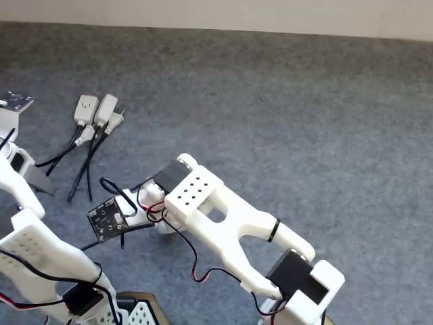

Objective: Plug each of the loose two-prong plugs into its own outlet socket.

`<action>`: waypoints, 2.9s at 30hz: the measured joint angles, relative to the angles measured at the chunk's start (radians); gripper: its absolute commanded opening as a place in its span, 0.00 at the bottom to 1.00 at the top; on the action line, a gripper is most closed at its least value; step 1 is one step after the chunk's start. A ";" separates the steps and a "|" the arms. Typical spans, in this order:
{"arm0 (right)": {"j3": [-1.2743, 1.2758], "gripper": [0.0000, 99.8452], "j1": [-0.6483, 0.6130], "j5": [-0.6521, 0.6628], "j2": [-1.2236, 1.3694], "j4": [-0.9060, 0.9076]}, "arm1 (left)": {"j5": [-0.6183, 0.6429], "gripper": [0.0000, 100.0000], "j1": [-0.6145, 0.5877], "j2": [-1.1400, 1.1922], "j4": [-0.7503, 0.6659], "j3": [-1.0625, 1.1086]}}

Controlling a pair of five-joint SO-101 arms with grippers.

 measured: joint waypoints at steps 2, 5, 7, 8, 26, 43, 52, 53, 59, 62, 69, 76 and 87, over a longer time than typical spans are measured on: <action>0.002 0.00 0.000 -0.002 -0.017 0.000 | 0.000 0.34 0.000 0.000 0.000 0.000; 0.003 0.00 0.002 -0.031 -0.054 0.000 | 0.000 0.34 0.000 0.000 0.000 0.000; 0.003 0.00 0.002 -0.043 -0.091 0.000 | 0.000 0.34 0.000 0.000 0.000 0.000; 0.003 0.00 0.002 -0.046 -0.107 0.000 | 0.000 0.34 0.000 0.000 0.000 0.000; 0.089 0.00 -0.051 -0.054 -0.132 -0.083 | 0.000 0.34 0.000 0.000 0.000 0.000; 0.072 0.00 -0.072 -0.209 -0.117 -0.092 | 0.000 0.34 0.000 0.000 0.000 0.000; -0.206 0.00 0.127 -0.651 -0.272 0.080 | 0.123 0.34 0.089 -0.137 0.110 -0.029; -0.209 0.00 0.173 -0.706 -0.276 0.080 | 0.137 0.34 0.104 -0.175 0.127 -0.029; -0.043 0.00 0.396 -0.956 -0.279 -0.052 | 0.172 0.34 0.258 -0.427 0.141 0.137; 0.106 0.00 0.397 -1.011 -0.308 -0.184 | 0.189 0.34 0.347 -0.589 0.041 0.315; 0.393 0.00 0.376 -1.080 -0.589 -0.341 | 0.284 0.34 0.563 -1.137 -0.345 0.924; 0.540 0.00 0.368 -1.218 -0.744 -0.339 | 0.503 0.34 0.852 -1.559 -0.465 1.270; 0.555 0.00 0.229 -1.330 -0.842 -0.189 | 0.611 0.34 0.965 -1.659 -0.539 1.424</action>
